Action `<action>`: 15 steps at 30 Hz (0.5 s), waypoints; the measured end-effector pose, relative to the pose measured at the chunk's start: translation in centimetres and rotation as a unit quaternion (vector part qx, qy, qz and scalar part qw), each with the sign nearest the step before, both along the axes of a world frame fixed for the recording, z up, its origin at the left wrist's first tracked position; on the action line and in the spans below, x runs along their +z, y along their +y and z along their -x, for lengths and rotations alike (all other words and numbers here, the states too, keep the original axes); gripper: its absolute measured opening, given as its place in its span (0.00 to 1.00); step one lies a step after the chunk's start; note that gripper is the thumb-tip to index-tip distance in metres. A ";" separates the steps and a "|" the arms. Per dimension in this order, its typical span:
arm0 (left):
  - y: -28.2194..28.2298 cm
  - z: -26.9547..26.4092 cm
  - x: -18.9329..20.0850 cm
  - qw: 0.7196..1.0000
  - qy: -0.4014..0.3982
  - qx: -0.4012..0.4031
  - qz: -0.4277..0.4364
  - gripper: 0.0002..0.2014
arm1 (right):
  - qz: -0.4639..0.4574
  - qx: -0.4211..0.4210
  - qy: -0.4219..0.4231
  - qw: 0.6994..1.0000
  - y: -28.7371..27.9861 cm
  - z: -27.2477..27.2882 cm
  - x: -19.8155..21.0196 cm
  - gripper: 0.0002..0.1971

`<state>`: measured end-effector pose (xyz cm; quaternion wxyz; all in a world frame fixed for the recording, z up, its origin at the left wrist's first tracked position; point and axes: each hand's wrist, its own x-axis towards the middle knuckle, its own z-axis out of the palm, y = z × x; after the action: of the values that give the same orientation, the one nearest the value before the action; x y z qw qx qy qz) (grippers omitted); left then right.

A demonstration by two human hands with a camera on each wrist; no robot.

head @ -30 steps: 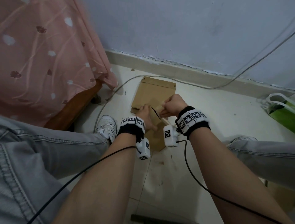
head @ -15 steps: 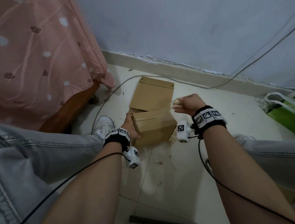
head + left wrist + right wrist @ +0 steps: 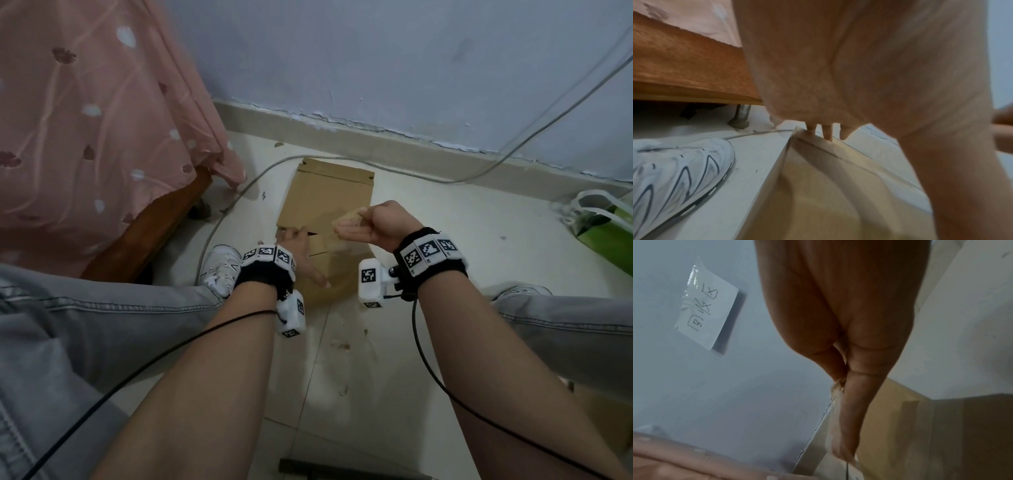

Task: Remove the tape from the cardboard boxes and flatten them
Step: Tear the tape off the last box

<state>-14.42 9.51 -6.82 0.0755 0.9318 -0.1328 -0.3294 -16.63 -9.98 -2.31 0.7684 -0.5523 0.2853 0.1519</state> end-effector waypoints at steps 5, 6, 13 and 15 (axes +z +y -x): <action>-1.0 1.3 -2.2 1.000 -0.007 -0.009 -0.013 0.70 | 0.004 -0.005 -0.001 1.000 1.1 -0.1 -0.1 0.19; -1.0 1.6 -2.7 1.000 -0.016 -0.006 -0.016 0.69 | 0.011 -0.005 0.000 1.000 1.1 0.0 -0.1 0.18; 0.9 2.5 -4.1 0.998 -0.020 0.058 0.026 0.59 | 0.136 -0.039 0.050 0.989 -0.3 0.0 -2.8 0.15; 1.5 2.6 -4.0 0.998 -0.017 0.062 0.028 0.58 | 0.158 -0.084 0.057 0.982 -1.3 0.4 -3.5 0.14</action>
<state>-16.97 10.99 -10.86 0.1197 0.9410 -0.0851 -0.3048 -16.98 -11.26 -5.83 0.6642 -0.6311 0.3944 0.0706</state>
